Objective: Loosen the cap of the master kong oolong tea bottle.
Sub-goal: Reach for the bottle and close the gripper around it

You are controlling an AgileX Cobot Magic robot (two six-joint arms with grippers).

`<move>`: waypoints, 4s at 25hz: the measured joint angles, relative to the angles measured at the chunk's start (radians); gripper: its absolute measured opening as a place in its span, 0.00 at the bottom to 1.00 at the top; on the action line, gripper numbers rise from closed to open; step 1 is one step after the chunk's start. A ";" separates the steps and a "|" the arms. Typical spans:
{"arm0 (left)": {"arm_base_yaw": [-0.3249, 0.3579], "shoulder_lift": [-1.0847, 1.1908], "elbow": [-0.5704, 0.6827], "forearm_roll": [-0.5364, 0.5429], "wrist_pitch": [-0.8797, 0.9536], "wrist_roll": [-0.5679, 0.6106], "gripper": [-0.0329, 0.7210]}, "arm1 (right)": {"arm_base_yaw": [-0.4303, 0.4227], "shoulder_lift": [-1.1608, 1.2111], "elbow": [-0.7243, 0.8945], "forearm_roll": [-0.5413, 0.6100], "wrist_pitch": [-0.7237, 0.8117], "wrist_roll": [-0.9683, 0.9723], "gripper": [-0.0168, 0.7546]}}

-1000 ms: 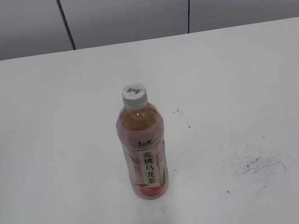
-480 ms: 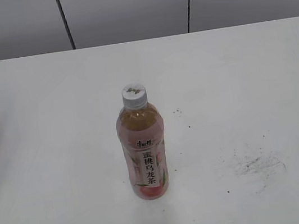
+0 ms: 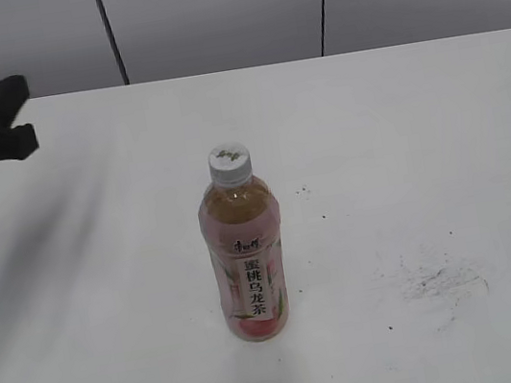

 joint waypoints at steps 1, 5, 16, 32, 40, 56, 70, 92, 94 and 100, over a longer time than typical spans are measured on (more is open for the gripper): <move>-0.004 0.003 0.000 0.067 -0.019 -0.050 0.43 | 0.000 0.000 0.000 0.000 0.000 0.000 0.77; -0.007 -0.002 0.000 0.299 -0.074 -0.260 0.58 | 0.000 0.000 0.000 0.000 0.000 0.000 0.77; -0.007 -0.002 0.000 0.873 -0.335 -0.689 0.90 | 0.000 0.000 0.000 0.000 0.000 0.000 0.77; -0.008 0.027 0.000 1.047 -0.450 -0.718 0.83 | 0.000 0.000 0.000 -0.005 0.000 0.000 0.77; -0.008 0.176 0.000 0.978 -0.481 -0.663 0.84 | 0.000 0.000 0.000 -0.005 0.000 0.000 0.77; -0.136 0.368 -0.003 0.807 -0.544 -0.402 0.84 | 0.000 0.000 0.000 -0.005 0.000 0.000 0.77; -0.288 0.505 -0.032 0.564 -0.548 -0.246 0.83 | 0.000 0.000 0.000 -0.005 0.000 0.000 0.77; -0.315 0.514 -0.101 0.591 -0.555 -0.242 0.64 | 0.000 0.000 0.000 -0.005 0.000 0.000 0.77; -0.315 0.514 -0.101 0.591 -0.555 -0.241 0.64 | 0.000 0.000 0.000 0.000 0.000 0.000 0.77; -0.315 0.514 -0.101 0.591 -0.556 -0.240 0.64 | 0.000 0.008 0.000 0.031 0.000 0.000 0.77</move>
